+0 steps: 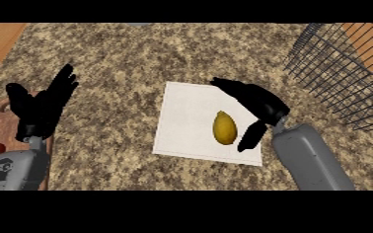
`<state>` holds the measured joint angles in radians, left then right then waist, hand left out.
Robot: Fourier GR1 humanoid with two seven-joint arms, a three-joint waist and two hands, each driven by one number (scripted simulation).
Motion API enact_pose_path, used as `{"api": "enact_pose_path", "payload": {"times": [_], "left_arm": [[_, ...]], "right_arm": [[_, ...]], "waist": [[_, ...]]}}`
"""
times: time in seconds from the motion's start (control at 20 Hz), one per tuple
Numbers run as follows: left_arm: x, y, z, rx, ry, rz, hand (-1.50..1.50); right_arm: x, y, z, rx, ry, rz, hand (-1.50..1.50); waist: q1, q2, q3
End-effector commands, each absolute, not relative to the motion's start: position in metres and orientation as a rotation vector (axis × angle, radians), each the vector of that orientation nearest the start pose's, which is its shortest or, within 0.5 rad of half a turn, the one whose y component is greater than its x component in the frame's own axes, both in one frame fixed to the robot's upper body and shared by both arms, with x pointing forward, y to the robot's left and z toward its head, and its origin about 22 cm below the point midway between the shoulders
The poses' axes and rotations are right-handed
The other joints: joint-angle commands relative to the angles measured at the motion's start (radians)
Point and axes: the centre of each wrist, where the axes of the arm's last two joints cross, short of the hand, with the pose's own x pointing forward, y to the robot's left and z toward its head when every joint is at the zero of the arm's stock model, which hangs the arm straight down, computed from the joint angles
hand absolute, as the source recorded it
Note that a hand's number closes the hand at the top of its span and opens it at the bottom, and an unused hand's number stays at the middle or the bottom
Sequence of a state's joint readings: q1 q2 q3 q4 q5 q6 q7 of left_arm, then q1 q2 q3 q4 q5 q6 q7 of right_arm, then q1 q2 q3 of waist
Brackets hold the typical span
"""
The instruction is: Pick the lemon from the placemat and place it in the basket
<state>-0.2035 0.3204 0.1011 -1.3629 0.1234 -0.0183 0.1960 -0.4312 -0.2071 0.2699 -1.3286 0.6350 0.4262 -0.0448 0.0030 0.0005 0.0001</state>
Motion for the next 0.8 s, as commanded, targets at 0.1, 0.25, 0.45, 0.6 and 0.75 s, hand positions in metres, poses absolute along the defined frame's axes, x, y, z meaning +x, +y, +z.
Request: {"api": "enact_pose_path", "payload": {"times": [0.1, 0.25, 0.45, 0.6, 0.75], "left_arm": [[0.307, 0.313, 0.039, 0.200, -1.388, -0.055, 0.00], [0.297, 0.316, 0.042, 0.195, -1.384, -0.077, 0.00], [0.301, 0.312, 0.049, 0.189, -1.387, -0.055, 0.00], [0.290, 0.321, 0.054, 0.188, -1.390, -0.078, 0.00], [0.295, 0.328, 0.047, 0.183, -1.390, -0.059, 0.00]], "right_arm": [[0.317, -0.193, 0.055, -0.151, -1.461, 1.343, -1.50], [0.342, -0.176, 0.054, -0.087, -1.486, 1.326, -1.50], [0.318, -0.200, 0.054, -0.067, -1.477, 1.361, -1.50], [0.322, -0.168, 0.049, -0.072, -1.482, 1.356, -1.50], [0.322, -0.179, 0.038, -0.167, -1.461, 1.386, -1.50]], "waist": [[-0.006, -0.001, 0.000], [0.001, 0.000, 0.000], [-0.003, -0.001, 0.000], [0.001, -0.001, 0.000], [-0.001, 0.000, 0.000]]}}
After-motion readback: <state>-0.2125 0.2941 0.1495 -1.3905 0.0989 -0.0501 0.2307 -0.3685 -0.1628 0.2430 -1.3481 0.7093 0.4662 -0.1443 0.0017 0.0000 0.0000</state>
